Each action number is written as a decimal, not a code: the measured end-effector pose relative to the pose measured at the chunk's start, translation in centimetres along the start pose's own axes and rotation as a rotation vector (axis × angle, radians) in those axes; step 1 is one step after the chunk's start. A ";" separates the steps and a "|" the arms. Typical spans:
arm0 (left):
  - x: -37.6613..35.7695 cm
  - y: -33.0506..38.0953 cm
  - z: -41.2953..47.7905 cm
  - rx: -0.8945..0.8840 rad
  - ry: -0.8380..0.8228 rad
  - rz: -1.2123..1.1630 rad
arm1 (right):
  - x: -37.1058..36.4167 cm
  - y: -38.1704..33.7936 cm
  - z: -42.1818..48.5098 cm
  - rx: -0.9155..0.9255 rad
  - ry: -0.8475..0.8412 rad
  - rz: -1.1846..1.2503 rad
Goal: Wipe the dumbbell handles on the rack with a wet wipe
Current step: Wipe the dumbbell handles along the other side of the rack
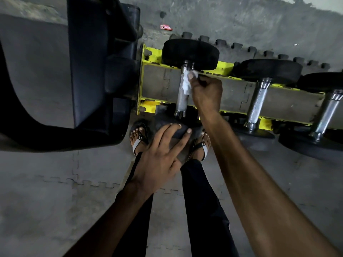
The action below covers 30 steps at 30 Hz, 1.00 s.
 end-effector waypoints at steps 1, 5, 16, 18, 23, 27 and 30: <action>0.0 0.0 0.0 -0.003 0.004 0.002 | 0.5 0.3 -0.7 0.026 -0.061 -0.076; 0.0 0.1 0.1 -0.010 0.008 0.011 | 1.9 1.9 -3.8 0.130 -0.373 -0.453; -0.4 -0.2 -0.1 0.000 0.001 0.011 | -1.8 0.0 1.2 -0.403 -0.359 0.340; -0.4 -0.1 0.0 -0.001 -0.006 0.014 | -2.4 -0.3 2.3 -0.486 -0.470 0.620; -0.4 -0.1 0.0 -0.008 0.014 0.007 | -2.8 0.5 2.6 -0.567 -0.505 0.749; -0.5 -0.1 -0.2 -0.004 0.023 -0.008 | -1.0 0.9 1.2 -0.258 -0.179 0.288; -0.5 -0.1 -0.2 -0.007 0.024 -0.015 | 0.9 0.0 -1.5 0.134 0.073 0.088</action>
Point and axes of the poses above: each hand's wrist, its own z-axis towards the middle knuckle, its own x-axis out of the back of the hand, y = z × x, the point moved 3 cm from there along z, towards the middle knuckle, and after that the axes turned 3 degrees about -x, right-handed, at the moved point
